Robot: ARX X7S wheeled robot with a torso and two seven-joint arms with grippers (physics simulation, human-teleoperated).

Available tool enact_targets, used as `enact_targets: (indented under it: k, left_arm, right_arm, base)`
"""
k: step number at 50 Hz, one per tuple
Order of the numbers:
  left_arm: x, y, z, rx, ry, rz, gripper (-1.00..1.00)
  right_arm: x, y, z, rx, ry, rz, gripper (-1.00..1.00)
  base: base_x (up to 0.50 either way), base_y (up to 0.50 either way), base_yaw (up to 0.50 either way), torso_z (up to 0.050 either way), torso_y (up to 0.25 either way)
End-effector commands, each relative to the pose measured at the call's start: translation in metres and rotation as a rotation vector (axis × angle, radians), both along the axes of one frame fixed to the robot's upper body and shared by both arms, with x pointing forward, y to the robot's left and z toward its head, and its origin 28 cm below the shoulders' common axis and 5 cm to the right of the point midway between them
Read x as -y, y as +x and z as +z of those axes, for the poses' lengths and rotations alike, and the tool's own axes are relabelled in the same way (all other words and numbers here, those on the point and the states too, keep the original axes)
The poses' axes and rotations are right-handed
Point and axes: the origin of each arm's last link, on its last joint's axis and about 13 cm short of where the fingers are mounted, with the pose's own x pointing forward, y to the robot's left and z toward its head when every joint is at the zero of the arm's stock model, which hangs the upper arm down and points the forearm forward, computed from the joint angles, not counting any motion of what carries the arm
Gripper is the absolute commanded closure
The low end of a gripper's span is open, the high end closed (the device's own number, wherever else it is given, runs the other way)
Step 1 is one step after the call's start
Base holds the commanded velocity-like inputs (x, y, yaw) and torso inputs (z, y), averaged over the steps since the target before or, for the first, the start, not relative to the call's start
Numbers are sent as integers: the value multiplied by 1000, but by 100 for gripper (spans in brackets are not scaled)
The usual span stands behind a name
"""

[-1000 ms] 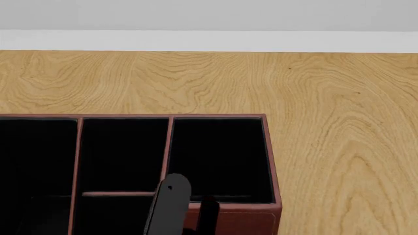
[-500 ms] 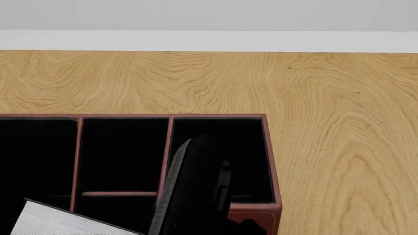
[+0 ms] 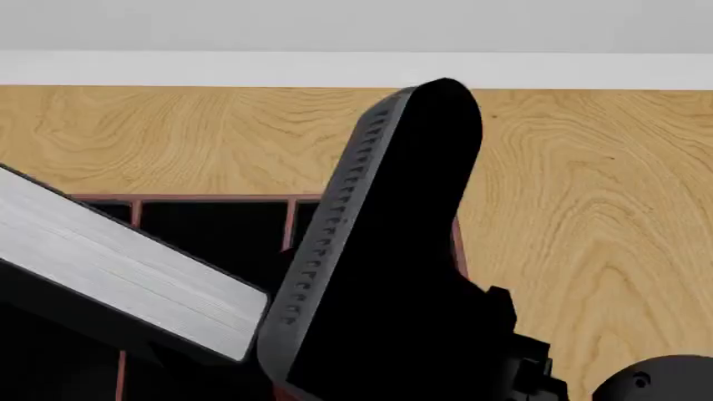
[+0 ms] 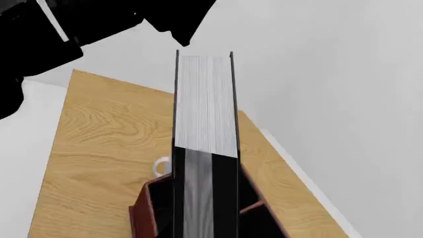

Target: Pick up the book and place it in the right compartment of the caddy.

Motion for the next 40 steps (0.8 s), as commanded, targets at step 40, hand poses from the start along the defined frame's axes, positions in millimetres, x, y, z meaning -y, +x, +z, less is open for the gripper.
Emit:
enact_targets:
  k: [40]
  left_arm:
    - [-3, -4, 8, 48, -25, -13, -100]
  right_arm:
    - [9, 118, 168, -53, -162, -470, 100]
  base:
    - [0, 0, 0, 0, 1]
